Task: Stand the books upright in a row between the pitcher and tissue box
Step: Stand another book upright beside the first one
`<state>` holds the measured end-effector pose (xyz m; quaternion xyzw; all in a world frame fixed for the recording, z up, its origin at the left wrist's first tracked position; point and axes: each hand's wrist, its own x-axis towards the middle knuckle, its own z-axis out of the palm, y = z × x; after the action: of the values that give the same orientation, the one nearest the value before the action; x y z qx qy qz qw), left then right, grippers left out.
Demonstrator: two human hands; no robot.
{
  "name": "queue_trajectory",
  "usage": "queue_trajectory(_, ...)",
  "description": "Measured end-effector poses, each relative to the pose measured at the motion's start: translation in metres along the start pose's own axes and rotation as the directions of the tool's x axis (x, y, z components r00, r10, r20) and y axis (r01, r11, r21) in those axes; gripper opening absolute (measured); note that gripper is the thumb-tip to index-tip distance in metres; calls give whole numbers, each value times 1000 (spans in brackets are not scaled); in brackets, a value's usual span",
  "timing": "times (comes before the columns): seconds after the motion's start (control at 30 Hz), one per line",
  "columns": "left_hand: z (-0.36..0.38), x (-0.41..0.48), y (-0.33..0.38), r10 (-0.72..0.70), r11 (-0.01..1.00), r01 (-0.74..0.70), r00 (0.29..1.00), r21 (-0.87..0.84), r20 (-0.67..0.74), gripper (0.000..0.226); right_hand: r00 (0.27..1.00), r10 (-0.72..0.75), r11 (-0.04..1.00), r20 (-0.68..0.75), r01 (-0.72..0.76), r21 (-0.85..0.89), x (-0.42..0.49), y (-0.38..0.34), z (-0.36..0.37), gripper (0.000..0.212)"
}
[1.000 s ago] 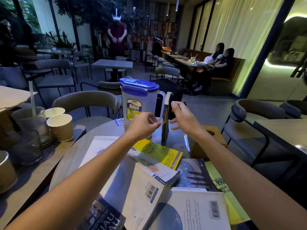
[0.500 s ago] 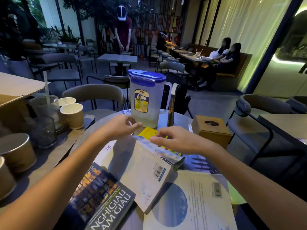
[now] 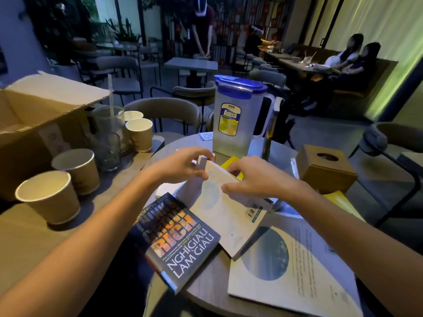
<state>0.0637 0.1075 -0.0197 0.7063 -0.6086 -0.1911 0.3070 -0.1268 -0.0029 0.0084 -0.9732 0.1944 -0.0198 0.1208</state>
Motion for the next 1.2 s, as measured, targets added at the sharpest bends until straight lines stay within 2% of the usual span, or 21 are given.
queue_trajectory(0.13, -18, 2, 8, 107, 994, -105, 993, 39, -44, 28, 995, -63, 994, -75, 69, 86, -4, -7, -10, 32)
queue_trajectory(0.3, -42, 5, 32, 250, 967, -253, 961, -14, -117, 30, 963, -98, 982, -251, 134, 133, -11, -15, -25, 28)
queue_trajectory(0.4, -47, 11, 54, 351, 936, -349, 923, 40, -157, 31, 944, -93, 975, -316, 151, 163, -13, -15, -34, 21)
queue_trajectory(0.47, -44, 16, 67, 414, 909, -397, 890, 126, -191, 33, 930, -80, 969, -358, 157, 191, -15, -11, -39, 25)
queue_trajectory(0.53, -37, 21, 75, 445, 895, -432, 851, 109, -278, 41, 910, -42, 960, -411, 151, 236, -18, -4, -45, 27)
queue_trajectory(0.67, -11, 30, 77, 331, 929, -371, 820, 6, -467, 69, 832, 1, 955, -555, 165, 248, -23, 9, -47, 28)
queue_trajectory(0.77, 9, 38, 75, 183, 967, -249, 834, -59, -521, 64, 763, 5, 964, -647, 169, 206, -27, 21, -46, 24)
queue_trajectory(0.83, 22, 38, 77, 97, 925, -240, 899, -296, -427, 61, 722, 11, 971, -692, 156, 178, -31, 29, -43, 24)
queue_trajectory(0.9, 34, 38, 81, 105, 826, -234, 958, -513, -268, 64, 717, 7, 980, -697, 133, 147, -35, 35, -35, 22)
queue_trajectory(1.0, 46, 41, 90, 166, 783, -285, 953, -554, -255, 63, 725, 9, 986, -689, 108, 126, -40, 42, -22, 18)
queue_trajectory(1.07, 49, 44, 98, 168, 746, -315, 942, -587, -291, 65, 716, 10, 988, -698, 99, 117, -44, 46, -19, 20)
queue_trajectory(1.2, 51, 47, 106, 173, 700, -320, 943, -638, -283, 59, 749, 12, 978, -662, 129, 164, -50, 48, -21, 17)
